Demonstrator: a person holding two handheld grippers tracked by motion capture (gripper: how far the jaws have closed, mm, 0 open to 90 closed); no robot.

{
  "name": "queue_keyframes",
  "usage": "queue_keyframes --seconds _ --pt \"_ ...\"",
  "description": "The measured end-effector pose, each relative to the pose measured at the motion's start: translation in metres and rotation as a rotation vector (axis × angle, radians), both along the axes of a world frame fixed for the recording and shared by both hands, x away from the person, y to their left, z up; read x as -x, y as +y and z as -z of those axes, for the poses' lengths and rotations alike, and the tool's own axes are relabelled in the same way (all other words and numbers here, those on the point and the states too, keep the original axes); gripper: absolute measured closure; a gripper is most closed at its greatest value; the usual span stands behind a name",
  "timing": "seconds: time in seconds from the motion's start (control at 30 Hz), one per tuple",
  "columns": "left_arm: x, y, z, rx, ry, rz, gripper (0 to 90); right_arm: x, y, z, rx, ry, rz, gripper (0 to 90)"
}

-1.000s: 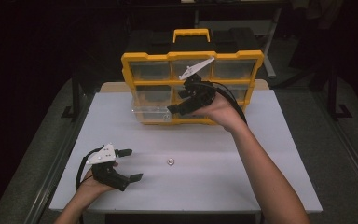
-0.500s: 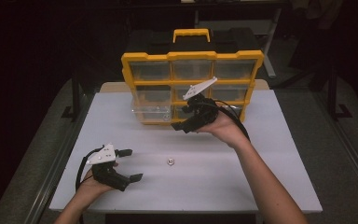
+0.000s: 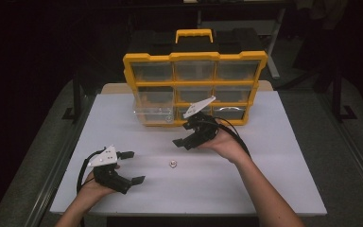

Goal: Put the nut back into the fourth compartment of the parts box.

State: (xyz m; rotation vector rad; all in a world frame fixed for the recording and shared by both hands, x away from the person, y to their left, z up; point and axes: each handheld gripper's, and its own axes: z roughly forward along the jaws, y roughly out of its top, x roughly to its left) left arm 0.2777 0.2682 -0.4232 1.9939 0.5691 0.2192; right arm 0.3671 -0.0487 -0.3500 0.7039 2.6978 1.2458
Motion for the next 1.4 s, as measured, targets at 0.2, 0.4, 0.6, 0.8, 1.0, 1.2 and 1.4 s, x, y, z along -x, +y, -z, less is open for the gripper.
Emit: queue_keyframes --seconds 0.2,0.4,0.6,0.8,1.0,1.2,1.4 --pt "-0.001 0.001 0.0 0.008 0.0 -0.005 1.1 0.004 0.006 0.02 0.049 0.024 -0.009 24.7" --pt "0.0 0.001 0.0 0.008 -0.005 -0.007 1.1 0.008 0.012 0.039 0.075 0.051 -0.039 27.9" --pt "0.0 0.0 0.0 0.008 -0.007 -0.01 1.1 0.008 0.017 0.052 0.098 0.061 -0.083 35.9" --pt "0.0 0.0 0.0 0.006 -0.006 -0.006 1.1 0.011 0.024 0.062 0.119 0.069 -0.119 44.8" --pt "0.0 0.0 0.0 0.006 -0.002 -0.006 1.1 0.011 0.032 0.072 0.143 0.065 -0.146 52.2" --pt "0.0 0.0 0.0 0.002 -0.002 -0.005 1.1 0.01 0.037 0.079 0.153 0.08 -0.133 56.5" --pt "0.0 0.0 0.0 0.002 -0.005 -0.001 1.1 0.012 0.044 0.086 0.172 0.07 -0.15 60.9"
